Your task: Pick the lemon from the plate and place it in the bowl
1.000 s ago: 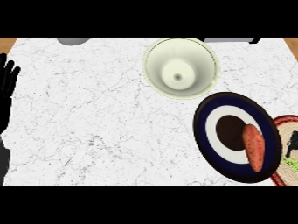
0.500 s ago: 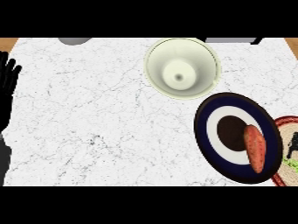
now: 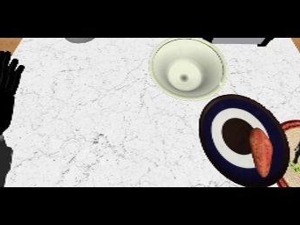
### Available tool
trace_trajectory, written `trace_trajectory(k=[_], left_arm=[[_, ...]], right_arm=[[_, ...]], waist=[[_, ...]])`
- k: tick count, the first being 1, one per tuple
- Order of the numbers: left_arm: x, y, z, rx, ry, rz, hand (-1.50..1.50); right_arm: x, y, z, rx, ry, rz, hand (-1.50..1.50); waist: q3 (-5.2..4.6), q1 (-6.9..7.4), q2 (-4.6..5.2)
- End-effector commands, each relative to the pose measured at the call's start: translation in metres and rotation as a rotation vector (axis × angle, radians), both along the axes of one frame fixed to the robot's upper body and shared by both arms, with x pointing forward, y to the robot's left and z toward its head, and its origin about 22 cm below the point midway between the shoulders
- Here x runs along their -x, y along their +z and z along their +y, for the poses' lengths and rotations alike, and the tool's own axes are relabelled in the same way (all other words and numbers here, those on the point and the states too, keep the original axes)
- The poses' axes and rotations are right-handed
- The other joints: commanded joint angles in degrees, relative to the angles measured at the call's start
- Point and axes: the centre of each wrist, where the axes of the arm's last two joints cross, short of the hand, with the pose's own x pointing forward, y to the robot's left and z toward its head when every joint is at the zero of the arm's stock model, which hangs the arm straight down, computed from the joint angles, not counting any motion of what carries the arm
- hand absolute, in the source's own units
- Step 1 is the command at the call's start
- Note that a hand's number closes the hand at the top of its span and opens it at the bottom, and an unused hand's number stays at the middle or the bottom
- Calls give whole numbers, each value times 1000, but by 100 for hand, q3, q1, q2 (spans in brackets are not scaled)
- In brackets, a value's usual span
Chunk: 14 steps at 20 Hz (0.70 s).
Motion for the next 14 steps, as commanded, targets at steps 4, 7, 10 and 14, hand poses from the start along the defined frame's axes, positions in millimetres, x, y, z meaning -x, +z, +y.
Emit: trace_trajectory(k=[4,7,10,14], left_arm=[[0,3,-3,-1,-13,-13,0],[-7,-7,-9,-20,-5,2,0],[-9,8,-3,12,-22,-4,0],[-3,7,4,0,-17,-6,0]], right_arm=[[-53,40,66,-23,35,49,150],[-83,36,73,-5,88,112,150],[-115,10,112,-5,98,148,150],[-145,-17,143,-43,129,195,150]], waist=[[-2,97,15],[5,20,20],[7,79,30],[9,80,30]])
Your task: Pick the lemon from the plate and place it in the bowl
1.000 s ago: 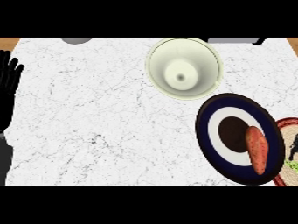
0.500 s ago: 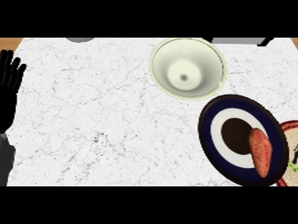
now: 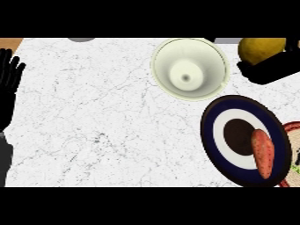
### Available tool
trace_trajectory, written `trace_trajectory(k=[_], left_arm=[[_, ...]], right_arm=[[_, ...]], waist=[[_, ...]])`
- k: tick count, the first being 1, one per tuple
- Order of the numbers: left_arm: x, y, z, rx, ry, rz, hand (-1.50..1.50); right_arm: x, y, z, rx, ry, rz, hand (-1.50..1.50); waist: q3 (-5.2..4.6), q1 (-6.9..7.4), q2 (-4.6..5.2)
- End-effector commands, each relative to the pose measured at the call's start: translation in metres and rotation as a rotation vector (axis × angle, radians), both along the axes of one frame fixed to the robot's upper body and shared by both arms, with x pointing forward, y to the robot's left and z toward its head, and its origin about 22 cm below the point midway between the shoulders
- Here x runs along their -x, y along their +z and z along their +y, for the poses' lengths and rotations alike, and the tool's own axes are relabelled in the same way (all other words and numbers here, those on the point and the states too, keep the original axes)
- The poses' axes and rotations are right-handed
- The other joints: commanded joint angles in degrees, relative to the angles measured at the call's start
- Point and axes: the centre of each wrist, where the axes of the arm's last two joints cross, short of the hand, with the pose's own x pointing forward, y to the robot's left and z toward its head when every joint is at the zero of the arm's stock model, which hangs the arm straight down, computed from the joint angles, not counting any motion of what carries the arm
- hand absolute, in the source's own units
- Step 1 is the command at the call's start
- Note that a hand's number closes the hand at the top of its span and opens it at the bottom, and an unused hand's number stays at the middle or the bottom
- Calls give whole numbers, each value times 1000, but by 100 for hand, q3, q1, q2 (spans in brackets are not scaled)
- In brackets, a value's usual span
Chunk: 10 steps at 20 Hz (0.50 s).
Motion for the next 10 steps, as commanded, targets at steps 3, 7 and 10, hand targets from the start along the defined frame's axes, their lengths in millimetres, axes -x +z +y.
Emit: trace_trajectory(k=[3,7,10], left_arm=[[3,13,3,-3,-14,-5,0],[1,4,-6,-15,10,-14,0],[0,1,-4,-3,18,0,0]], right_arm=[[-50,-38,38,-15,10,90,150],[-60,-83,67,7,13,94,150],[-81,-100,58,87,-57,112,150]], waist=[[5,7,1],[6,-43,0],[6,-31,7]])
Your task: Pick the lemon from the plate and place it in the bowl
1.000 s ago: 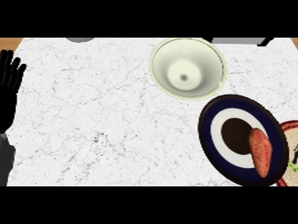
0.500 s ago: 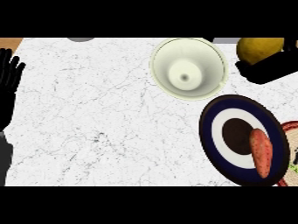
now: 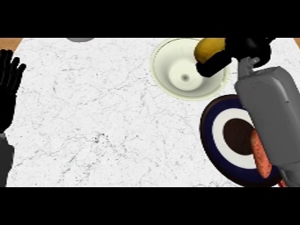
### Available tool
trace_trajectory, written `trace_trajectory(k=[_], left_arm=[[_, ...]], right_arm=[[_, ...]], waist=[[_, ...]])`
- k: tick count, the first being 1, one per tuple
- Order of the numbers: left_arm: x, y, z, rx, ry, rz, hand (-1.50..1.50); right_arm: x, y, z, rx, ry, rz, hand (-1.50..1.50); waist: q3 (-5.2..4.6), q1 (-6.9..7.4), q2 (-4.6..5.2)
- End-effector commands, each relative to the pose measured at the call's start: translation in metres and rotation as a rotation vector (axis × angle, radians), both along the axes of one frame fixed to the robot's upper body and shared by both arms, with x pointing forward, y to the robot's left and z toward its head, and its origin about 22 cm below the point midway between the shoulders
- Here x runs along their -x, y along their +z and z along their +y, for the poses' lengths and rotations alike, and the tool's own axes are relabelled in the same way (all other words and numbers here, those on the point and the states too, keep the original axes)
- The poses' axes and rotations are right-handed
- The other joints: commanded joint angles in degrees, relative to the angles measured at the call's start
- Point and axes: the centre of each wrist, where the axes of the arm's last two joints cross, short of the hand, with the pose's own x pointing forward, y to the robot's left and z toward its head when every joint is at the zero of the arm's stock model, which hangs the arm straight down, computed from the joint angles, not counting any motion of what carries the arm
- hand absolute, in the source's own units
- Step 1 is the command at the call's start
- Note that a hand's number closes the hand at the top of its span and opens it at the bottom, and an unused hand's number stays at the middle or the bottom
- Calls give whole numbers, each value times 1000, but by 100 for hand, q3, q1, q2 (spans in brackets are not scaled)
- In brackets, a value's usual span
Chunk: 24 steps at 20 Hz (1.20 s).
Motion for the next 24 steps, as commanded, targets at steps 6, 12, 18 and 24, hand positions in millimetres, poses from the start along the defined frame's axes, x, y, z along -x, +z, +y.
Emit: trace_trajectory(k=[6,12,18,24], left_arm=[[8,-9,-6,-2,-11,9,0],[-9,7,0,-2,-3,3,0],[4,0,3,-8,-6,0,0],[3,11,10,-7,23,13,0]], right_arm=[[-28,-85,21,-34,-187,67,-150],[-38,-107,6,-296,-181,-20,-150],[-38,-104,-13,-403,-254,-289,-150],[-27,-108,-55,-452,-393,-427,-150]], waist=[[4,35,9],[9,71,54],[8,28,8],[6,-110,-46]])
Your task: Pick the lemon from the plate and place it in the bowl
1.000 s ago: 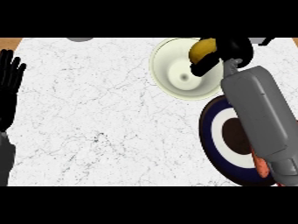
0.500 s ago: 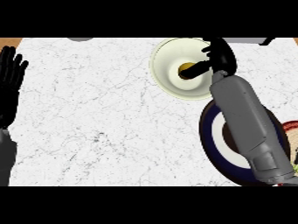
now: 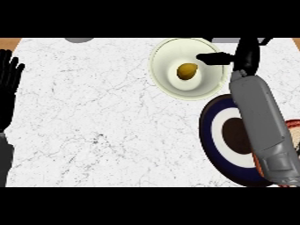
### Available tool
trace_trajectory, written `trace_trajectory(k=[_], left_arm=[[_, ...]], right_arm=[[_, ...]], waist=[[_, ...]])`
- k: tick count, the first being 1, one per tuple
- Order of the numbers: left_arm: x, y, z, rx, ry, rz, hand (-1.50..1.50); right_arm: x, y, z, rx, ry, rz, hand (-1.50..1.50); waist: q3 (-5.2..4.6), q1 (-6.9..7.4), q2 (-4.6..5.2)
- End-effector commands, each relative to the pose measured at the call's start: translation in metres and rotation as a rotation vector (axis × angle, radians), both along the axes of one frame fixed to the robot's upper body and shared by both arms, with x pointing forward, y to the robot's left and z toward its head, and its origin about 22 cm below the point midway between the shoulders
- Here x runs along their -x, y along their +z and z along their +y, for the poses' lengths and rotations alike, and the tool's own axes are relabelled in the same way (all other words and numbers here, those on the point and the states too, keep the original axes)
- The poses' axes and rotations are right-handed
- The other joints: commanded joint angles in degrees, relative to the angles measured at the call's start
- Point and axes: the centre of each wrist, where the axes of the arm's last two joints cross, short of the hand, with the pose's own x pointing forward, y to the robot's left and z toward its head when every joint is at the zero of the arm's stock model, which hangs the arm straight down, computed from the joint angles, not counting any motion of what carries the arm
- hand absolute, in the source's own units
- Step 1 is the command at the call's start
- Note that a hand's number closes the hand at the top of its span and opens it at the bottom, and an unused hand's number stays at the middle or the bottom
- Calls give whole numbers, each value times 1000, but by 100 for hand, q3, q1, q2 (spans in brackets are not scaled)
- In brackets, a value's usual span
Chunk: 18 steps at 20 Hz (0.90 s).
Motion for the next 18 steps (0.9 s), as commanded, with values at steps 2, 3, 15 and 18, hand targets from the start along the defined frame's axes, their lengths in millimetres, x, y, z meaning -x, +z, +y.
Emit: trace_trajectory(k=[2,3,15,18], left_arm=[[-5,10,4,-11,39,-5,0],[5,1,-1,6,8,12,0],[6,12,25,8,25,2,0],[3,7,6,4,20,8,0]], right_arm=[[12,11,-55,-61,-142,-90,-150],[16,10,-69,-86,-140,-89,-150],[118,-5,-223,-181,-144,-196,-150],[146,-36,-239,-179,-124,-185,-150]], waist=[[-1,-141,-47],[0,-89,-43],[0,-137,-33],[1,-113,-27]])
